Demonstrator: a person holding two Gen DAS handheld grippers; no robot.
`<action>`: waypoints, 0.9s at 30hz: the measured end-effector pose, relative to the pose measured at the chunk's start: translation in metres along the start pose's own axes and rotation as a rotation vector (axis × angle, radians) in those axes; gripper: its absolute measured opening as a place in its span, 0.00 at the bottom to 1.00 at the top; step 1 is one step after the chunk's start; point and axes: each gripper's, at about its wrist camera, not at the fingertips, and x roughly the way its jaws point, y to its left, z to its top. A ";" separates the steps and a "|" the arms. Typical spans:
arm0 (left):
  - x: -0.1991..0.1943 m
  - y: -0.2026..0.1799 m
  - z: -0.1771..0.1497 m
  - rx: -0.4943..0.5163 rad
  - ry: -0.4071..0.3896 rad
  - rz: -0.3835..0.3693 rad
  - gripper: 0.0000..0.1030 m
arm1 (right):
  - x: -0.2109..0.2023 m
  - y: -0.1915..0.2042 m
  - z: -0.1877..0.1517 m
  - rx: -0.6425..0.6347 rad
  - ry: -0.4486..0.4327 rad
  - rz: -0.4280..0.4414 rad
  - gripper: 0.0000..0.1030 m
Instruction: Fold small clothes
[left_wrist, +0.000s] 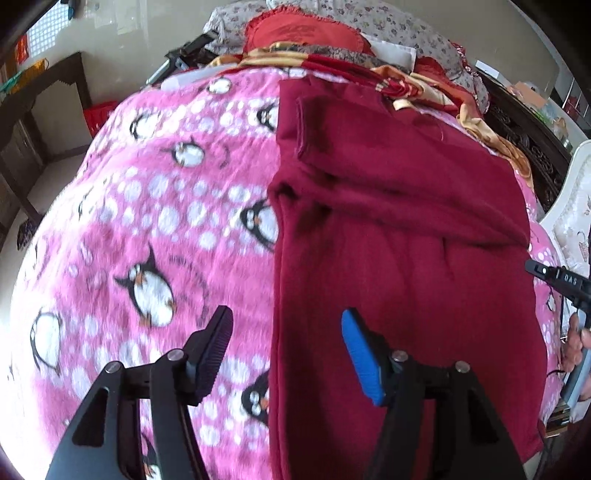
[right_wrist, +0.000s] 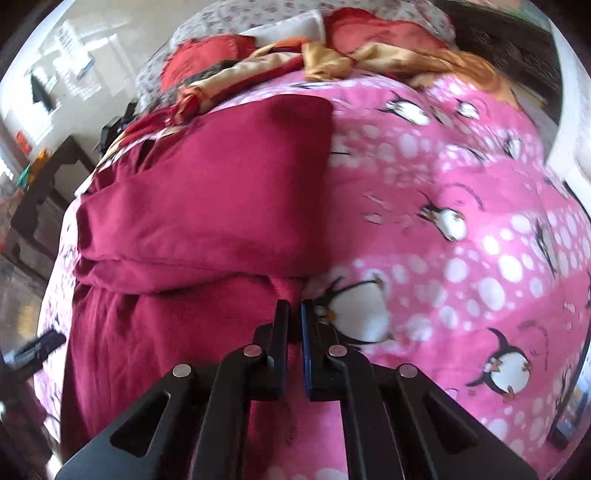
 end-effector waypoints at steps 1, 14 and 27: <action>0.000 0.001 -0.003 0.000 0.012 -0.003 0.63 | 0.000 -0.001 0.000 0.009 0.004 0.010 0.00; -0.027 0.004 -0.044 0.002 0.051 -0.085 0.64 | -0.076 -0.005 -0.050 -0.074 0.217 0.147 0.06; -0.047 0.005 -0.095 0.005 0.124 -0.093 0.70 | -0.074 -0.004 -0.156 -0.075 0.185 0.134 0.11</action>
